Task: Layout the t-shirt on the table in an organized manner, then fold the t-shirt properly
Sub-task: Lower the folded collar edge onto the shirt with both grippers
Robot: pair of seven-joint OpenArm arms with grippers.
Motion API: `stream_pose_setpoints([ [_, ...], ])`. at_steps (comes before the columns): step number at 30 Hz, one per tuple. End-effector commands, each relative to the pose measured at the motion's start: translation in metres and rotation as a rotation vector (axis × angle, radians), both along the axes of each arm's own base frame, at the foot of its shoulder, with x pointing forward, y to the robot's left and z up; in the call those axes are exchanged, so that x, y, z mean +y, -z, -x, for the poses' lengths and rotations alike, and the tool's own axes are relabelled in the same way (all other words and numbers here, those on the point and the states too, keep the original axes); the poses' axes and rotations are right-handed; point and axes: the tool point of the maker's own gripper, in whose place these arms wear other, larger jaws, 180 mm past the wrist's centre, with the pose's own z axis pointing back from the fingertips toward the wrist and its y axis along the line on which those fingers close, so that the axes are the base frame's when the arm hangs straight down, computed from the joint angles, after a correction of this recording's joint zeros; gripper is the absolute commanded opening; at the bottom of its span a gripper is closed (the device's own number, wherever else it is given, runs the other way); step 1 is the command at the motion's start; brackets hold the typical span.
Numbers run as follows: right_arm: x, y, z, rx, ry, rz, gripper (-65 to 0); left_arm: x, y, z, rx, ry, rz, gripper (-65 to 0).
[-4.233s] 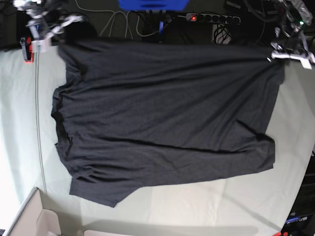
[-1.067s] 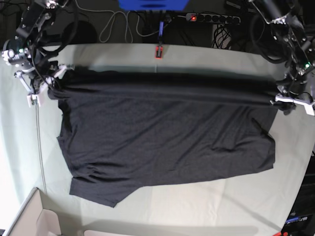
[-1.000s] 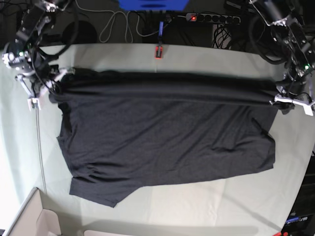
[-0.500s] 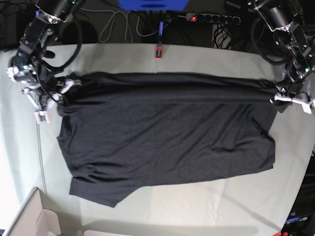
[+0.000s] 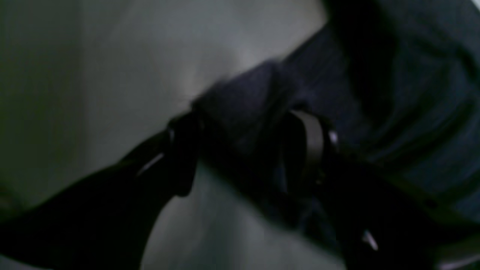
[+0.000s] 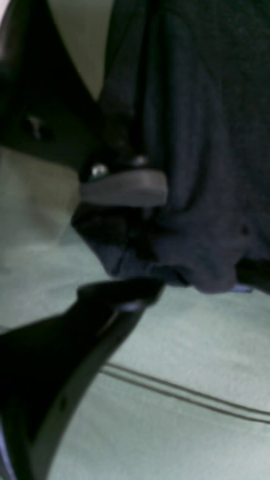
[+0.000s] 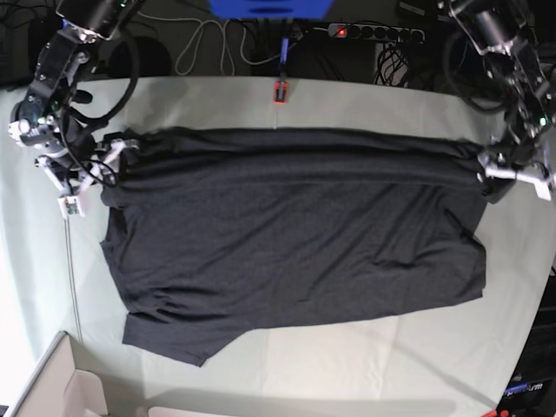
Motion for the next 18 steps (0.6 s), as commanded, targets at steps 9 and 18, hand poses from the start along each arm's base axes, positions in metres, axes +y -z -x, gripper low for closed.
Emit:
stream_pose_setpoints([
  [9, -0.037, -0.014, 0.006, -0.046, 0.109, 0.029, -25.4, 0.016, -0.010, 0.006, -0.015, -0.002, -0.047, -27.2],
  [18, -0.036, -0.006, 0.016, -0.018, 0.108, 0.026, -25.5, 0.014, -0.062, -0.051, -0.166, 0.013, -0.083, -26.4],
])
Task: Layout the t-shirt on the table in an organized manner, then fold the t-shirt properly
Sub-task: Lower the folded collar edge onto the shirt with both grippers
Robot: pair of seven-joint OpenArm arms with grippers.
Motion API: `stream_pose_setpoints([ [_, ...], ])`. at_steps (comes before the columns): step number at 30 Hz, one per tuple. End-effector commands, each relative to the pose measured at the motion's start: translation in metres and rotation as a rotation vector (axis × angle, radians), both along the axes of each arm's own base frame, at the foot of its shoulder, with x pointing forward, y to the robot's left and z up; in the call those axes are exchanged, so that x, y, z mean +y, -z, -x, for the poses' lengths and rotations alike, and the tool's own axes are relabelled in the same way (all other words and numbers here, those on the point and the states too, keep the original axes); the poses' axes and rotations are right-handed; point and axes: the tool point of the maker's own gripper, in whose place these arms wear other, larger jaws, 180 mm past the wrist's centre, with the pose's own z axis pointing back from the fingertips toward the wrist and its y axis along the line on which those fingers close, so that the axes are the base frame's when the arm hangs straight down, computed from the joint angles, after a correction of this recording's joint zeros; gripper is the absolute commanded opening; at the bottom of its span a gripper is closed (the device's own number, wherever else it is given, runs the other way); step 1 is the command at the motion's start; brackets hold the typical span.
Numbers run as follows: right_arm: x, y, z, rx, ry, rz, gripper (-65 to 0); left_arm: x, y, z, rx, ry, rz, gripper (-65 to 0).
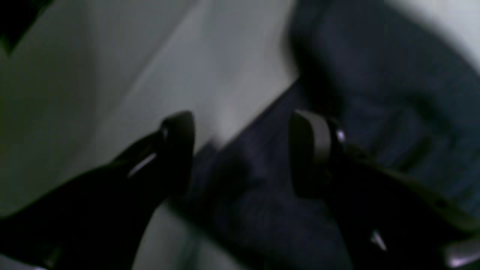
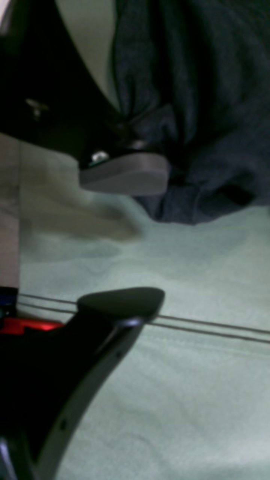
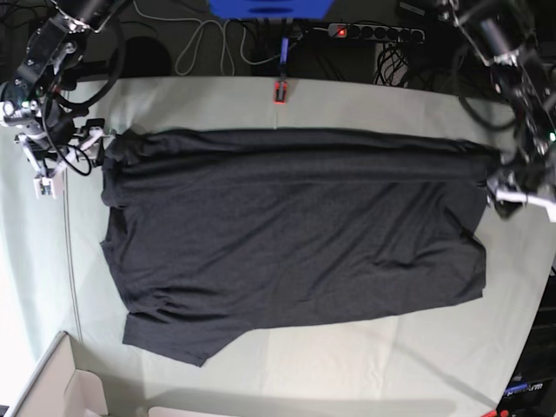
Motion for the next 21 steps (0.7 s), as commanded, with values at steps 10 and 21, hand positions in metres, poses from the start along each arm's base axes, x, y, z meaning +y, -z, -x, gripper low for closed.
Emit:
stream_pose_setpoints([
  [10, -0.008, -0.005, 0.006, -0.014, 0.004, 0.020, -25.5, 0.002, -0.001, 0.036, 0.135, 0.033, -0.010, -26.5],
  [21, -0.006, -0.003, 0.006, -0.010, -0.002, 0.016, -25.5, -0.003, 0.043, 0.069, 0.143, -0.011, 0.009, -26.5],
])
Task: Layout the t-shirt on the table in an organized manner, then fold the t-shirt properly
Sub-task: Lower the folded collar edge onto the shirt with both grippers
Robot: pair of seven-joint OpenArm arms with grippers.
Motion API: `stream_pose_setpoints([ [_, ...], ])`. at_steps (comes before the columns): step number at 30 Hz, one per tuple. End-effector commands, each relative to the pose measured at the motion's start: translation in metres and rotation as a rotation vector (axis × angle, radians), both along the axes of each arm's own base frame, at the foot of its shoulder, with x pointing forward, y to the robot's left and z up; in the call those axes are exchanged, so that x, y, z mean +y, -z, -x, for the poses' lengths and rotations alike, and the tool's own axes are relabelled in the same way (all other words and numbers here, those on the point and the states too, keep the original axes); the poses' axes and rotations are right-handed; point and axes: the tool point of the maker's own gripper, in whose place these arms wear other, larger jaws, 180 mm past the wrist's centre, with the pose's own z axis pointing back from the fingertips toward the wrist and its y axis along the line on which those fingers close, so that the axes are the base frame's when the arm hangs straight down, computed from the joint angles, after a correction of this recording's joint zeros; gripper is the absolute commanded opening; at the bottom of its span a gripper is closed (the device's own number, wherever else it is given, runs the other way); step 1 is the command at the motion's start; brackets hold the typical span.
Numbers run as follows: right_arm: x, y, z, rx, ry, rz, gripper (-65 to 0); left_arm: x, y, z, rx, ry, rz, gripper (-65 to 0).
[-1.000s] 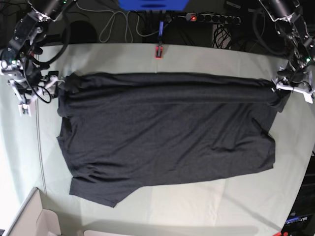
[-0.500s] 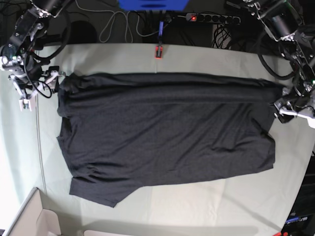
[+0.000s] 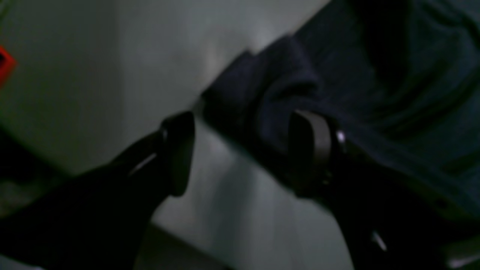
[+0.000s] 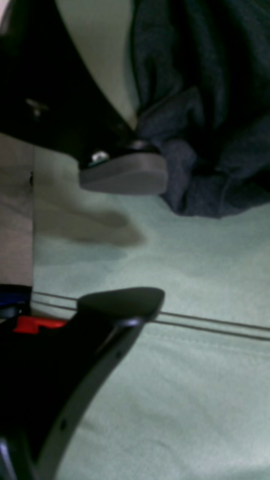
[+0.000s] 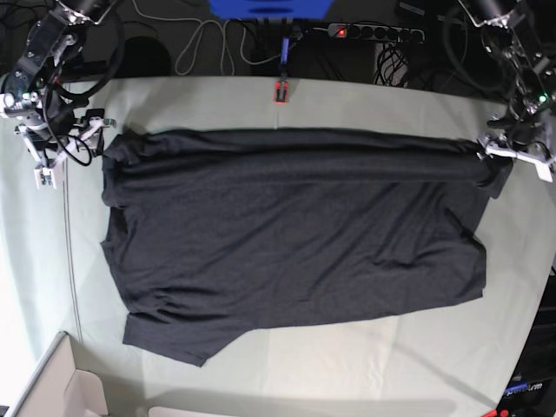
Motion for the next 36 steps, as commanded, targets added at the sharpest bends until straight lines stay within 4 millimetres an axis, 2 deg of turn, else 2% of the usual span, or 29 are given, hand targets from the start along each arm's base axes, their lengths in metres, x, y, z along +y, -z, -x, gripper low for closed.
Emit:
stream_pose_setpoints([
  [1, -0.004, -0.010, -0.009, -0.042, -0.003, 0.012, -25.5, 0.006, -0.005, -0.007, -0.020, -0.007, -0.011, -26.5],
  [6, -0.004, -0.009, -0.009, -0.041, -0.003, 0.011, -25.5, 0.000, 0.012, -0.019, -0.008, -0.026, 0.053, -26.6],
  [10, -0.005, -0.009, -0.008, -0.039, 0.000, 0.013, -25.5, -0.002, 0.009, -0.023, -0.017, -0.025, 0.061, -26.7],
  [14, -0.010, -0.011, -0.008, -0.039, -0.001, 0.025, -25.5, 0.002, -0.007, -0.028, -0.050, -0.014, 0.024, -26.7],
  [20, -0.010, -0.011, -0.008, -0.039, -0.004, 0.026, -25.5, 0.004, -0.010, -0.025, -0.053, -0.012, 0.010, -26.7],
  [23, -0.009, -0.012, -0.009, -0.041, -0.006, 0.024, -25.5, 0.004, -0.021, -0.045, -0.092, -0.010, 0.009, -26.7],
  [27, -0.009, -0.011, -0.009, -0.041, -0.007, 0.024, -25.5, -0.004, -0.023, -0.064, -0.122, -0.017, 0.043, -26.7],
  [31, -0.010, -0.012, -0.009, -0.041, -0.004, 0.026, -25.5, -0.005, -0.030, -0.079, -0.151, -0.020, 0.051, -26.7],
  [36, -0.010, -0.012, -0.008, -0.039, -0.003, 0.026, -25.5, -0.011, -0.022, -0.101, -0.160, -0.031, 0.111, -26.7],
])
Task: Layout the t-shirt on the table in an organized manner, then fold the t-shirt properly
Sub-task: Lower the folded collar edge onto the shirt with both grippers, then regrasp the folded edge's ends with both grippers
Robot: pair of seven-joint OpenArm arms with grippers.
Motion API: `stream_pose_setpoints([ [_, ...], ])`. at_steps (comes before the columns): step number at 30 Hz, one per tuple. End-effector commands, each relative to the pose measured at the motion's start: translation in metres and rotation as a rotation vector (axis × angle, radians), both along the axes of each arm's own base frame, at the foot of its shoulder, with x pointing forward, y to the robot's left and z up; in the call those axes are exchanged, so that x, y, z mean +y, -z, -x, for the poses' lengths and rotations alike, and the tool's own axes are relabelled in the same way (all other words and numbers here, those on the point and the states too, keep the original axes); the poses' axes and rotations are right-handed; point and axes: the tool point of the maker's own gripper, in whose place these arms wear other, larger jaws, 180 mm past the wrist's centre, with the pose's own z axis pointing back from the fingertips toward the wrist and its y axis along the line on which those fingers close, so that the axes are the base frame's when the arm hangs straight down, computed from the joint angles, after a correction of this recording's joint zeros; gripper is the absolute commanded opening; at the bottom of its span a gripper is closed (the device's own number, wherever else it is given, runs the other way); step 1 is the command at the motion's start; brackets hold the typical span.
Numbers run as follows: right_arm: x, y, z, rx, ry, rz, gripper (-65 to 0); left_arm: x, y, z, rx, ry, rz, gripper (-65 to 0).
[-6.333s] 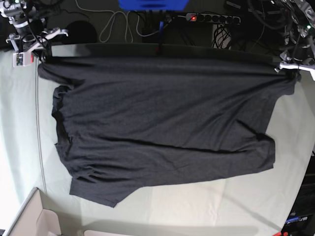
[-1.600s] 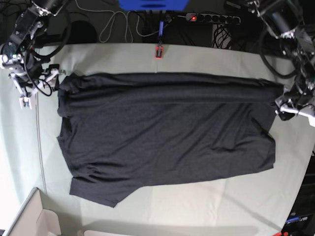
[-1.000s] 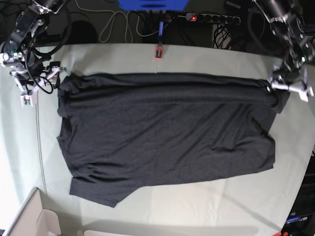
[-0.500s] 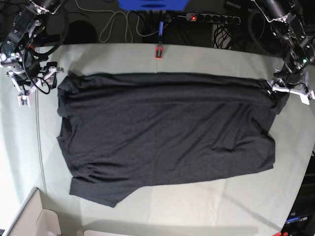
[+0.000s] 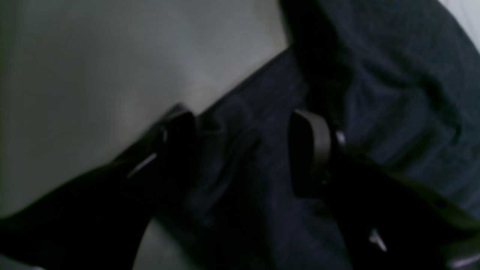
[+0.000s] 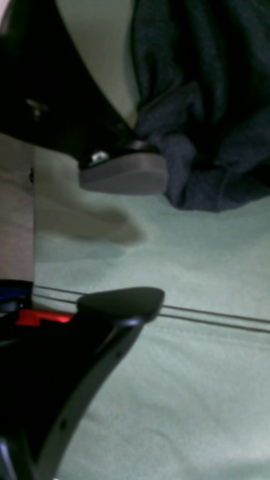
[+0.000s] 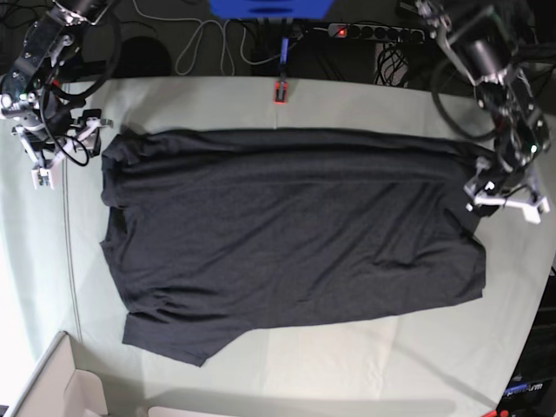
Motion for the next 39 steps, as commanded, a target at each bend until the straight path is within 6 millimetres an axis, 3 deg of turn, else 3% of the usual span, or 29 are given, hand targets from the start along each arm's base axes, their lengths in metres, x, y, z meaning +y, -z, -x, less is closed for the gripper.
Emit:
stream_pose_setpoints([
  [1, -0.005, -0.010, -0.008, -0.039, -0.001, 0.016, -25.5, 0.008, -0.020, -0.021, -0.067, -0.005, -0.016, -26.7],
  [5, -0.005, -0.010, -0.008, -0.039, -0.001, 0.016, -25.5, 0.007, -0.045, -0.054, -0.144, -0.013, 0.002, -26.7],
  [8, -0.005, -0.010, -0.008, -0.039, -0.001, 0.016, -25.5, 0.012, -0.082, -0.080, -0.229, -0.012, -0.020, -26.6],
  [13, -0.005, -0.007, -0.003, -0.027, -0.001, 0.016, -25.5, 0.013, -0.122, -0.079, -0.267, 0.021, -0.081, -26.6],
  [17, -0.005, -0.007, -0.002, -0.027, 0.001, 0.014, -25.5, 0.017, -0.114, -0.035, -0.165, 0.058, -0.146, -26.7],
  [21, -0.005, -0.007, -0.003, -0.028, 0.001, 0.014, -25.5, 0.020, -0.080, 0.027, -0.046, 0.072, -0.204, -32.9],
  [23, -0.005, -0.007, -0.004, -0.030, 0.001, 0.014, -25.5, 0.024, -0.064, 0.049, -0.021, 0.066, -0.232, -35.9],
  [26, -0.003, -0.007, -0.005, -0.031, -0.002, 0.011, -25.5, 0.034, -0.040, 0.076, -0.014, 0.032, -0.257, -35.4],
  [32, -0.003, -0.007, -0.006, -0.033, -0.003, 0.010, -25.5, 0.053, 0.006, 0.097, 0.053, -0.022, -0.210, -35.2],
  [39, -0.003, -0.007, -0.004, -0.028, -0.005, 0.011, -25.5, 0.052, 0.014, 0.080, 0.032, -0.041, -0.177, -35.2],
])
